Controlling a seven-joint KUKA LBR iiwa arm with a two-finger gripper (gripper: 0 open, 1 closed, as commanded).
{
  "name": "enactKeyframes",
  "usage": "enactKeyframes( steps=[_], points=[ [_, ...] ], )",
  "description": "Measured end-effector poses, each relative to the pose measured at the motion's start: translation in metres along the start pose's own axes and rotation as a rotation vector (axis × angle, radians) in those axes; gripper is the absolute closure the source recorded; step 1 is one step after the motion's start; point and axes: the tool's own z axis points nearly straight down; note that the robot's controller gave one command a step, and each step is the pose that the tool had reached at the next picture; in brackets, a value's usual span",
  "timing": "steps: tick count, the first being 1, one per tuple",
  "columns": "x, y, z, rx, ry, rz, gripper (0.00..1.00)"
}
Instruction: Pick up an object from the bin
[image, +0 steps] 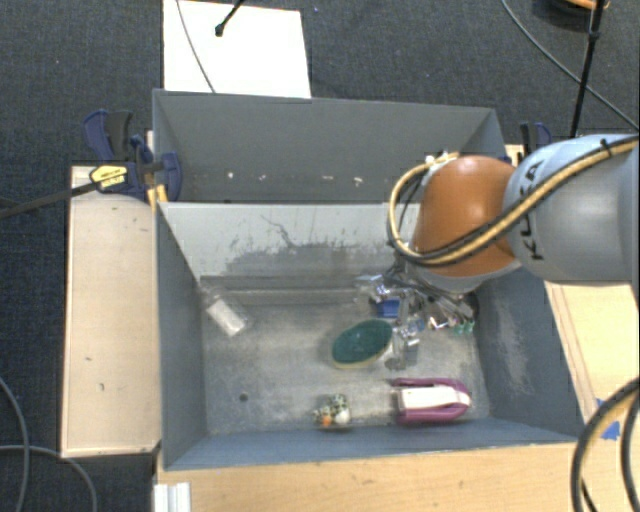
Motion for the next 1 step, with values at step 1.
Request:
enactKeyframes(
  steps=[1],
  points=[
    [0.0002,-0.0249,0.0017,0.002,-0.006,-0.081,0.0]
  ],
)
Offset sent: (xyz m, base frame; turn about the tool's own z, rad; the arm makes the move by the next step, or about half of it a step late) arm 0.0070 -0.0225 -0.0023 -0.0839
